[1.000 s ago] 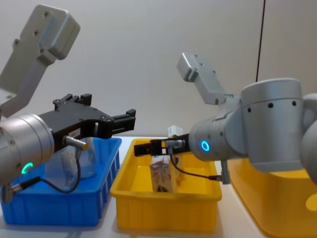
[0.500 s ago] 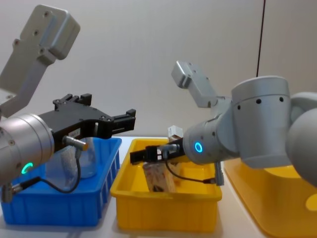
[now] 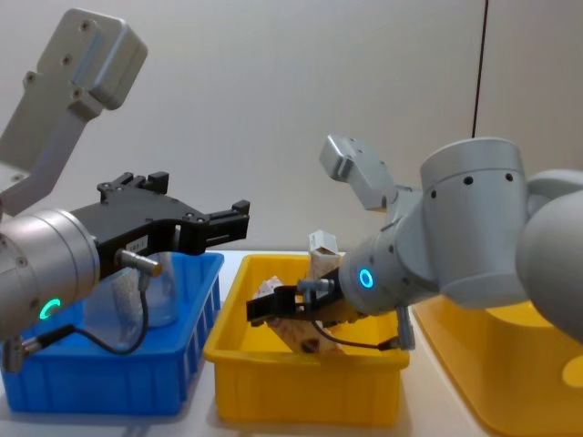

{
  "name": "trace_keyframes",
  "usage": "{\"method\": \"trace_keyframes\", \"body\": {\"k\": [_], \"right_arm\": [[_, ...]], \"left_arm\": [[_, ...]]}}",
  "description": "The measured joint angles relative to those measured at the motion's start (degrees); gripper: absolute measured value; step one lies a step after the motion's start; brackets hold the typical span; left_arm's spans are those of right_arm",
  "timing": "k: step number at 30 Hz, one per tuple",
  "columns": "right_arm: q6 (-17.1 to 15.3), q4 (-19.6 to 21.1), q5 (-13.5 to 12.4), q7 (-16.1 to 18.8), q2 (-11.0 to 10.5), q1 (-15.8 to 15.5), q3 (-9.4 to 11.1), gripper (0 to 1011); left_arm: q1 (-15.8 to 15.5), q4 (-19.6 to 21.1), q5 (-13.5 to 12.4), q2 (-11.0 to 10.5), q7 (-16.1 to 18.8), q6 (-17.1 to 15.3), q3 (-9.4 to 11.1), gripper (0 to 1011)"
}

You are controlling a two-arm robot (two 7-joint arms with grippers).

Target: Bimanual collaborative sorting of washing and personal care products

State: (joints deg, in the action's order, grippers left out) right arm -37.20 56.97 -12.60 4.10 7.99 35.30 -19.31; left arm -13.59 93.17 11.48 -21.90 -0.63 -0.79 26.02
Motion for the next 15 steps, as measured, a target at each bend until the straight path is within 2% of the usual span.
{"method": "trace_keyframes", "body": {"k": [2, 9, 15], "right_arm": [[-0.33, 0.17, 0.01, -0.14, 0.05, -0.08, 0.15, 995], [-1.18, 1.37, 0.12, -0.48, 0.02, -0.73, 0.78, 870], [-0.99, 2.50, 0.42, -0.47, -0.28, -1.37, 0.97, 678]], "left_arm": [[0.00, 0.00, 0.00, 0.00, 0.00, 0.00, 0.00, 1001], [0.00, 0.00, 0.00, 0.00, 0.00, 0.00, 0.00, 1001], [0.00, 0.00, 0.00, 0.00, 0.00, 0.00, 0.00, 1001]]}}
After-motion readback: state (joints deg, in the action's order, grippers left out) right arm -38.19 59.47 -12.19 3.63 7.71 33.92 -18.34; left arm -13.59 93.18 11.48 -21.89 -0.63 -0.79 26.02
